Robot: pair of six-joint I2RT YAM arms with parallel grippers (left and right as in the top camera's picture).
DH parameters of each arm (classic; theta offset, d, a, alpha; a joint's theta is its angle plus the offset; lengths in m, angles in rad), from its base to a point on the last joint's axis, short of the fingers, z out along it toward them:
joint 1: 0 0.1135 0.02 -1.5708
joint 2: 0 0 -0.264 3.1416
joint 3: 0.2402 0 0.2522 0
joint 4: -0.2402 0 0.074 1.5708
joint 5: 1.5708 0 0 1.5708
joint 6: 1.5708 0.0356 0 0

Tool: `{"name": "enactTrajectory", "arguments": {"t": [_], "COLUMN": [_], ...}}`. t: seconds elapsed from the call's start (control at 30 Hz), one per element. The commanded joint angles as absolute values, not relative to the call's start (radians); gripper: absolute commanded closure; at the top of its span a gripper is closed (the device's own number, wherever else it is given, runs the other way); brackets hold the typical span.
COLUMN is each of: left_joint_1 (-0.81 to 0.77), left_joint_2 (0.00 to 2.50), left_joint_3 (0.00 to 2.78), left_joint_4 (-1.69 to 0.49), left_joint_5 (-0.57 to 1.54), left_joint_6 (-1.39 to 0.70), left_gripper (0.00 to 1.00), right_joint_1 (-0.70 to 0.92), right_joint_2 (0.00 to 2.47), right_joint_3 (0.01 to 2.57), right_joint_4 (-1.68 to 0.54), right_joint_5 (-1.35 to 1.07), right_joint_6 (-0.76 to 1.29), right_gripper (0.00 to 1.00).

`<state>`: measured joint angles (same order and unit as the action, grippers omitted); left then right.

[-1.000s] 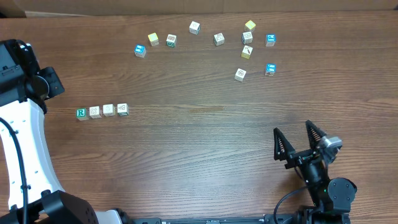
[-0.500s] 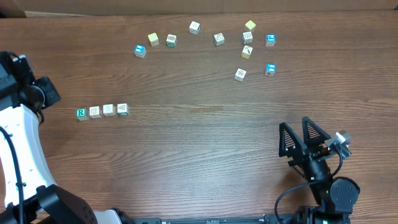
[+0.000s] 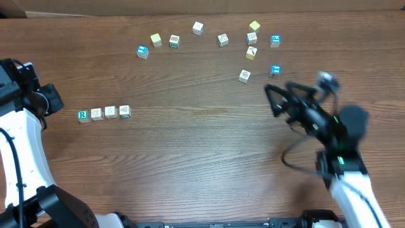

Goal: Form a horizontal line
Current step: 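Reach the right gripper to the '3' block at the row's right end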

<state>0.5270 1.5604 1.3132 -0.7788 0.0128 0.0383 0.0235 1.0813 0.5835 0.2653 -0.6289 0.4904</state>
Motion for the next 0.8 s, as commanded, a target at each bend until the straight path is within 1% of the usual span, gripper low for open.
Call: {"name": "enactTrajectory", "arguments": {"t": [0.0, 0.17, 0.27, 0.37, 0.47, 0.57, 0.67, 0.77], "left_joint_1": [0.546, 0.576, 0.599, 0.628, 0.649, 0.654, 0.654, 0.655], "left_joint_2": [1.566, 1.566, 1.566, 1.566, 1.566, 1.566, 1.566, 1.577], "left_joint_3": [1.268, 1.214, 1.196, 1.188, 1.187, 1.187, 1.187, 1.187], "left_joint_4": [-0.770, -0.723, -0.691, -0.658, -0.644, -0.644, -0.642, -0.622], "left_joint_5": [0.019, 0.020, 0.031, 0.103, 0.201, 0.237, 0.264, 0.273], "left_joint_6": [0.069, 0.075, 0.104, 0.167, 0.265, 0.363, 0.467, 0.510], "left_gripper": [0.96, 0.95, 0.95, 0.96, 0.96, 0.96, 0.96, 0.96], "right_joint_1": [0.145, 0.313, 0.384, 0.444, 0.508, 0.581, 0.647, 0.693], "right_joint_2": [1.239, 1.461, 1.578, 1.685, 1.781, 1.859, 1.912, 1.932], "right_joint_3": [0.725, 1.004, 1.180, 1.328, 1.448, 1.527, 1.555, 1.555], "right_joint_4": [0.212, -0.091, -0.269, -0.382, -0.449, -0.472, -0.442, -0.387], "right_joint_5": [-0.613, -0.433, -0.371, -0.348, -0.343, -0.329, -0.349, -0.416], "right_joint_6": [0.393, 0.235, 0.168, 0.120, 0.072, 0.001, -0.091, -0.106], "right_gripper": [0.00, 0.00, 0.00, 0.00, 0.00, 0.00, 0.00, 0.00]}}
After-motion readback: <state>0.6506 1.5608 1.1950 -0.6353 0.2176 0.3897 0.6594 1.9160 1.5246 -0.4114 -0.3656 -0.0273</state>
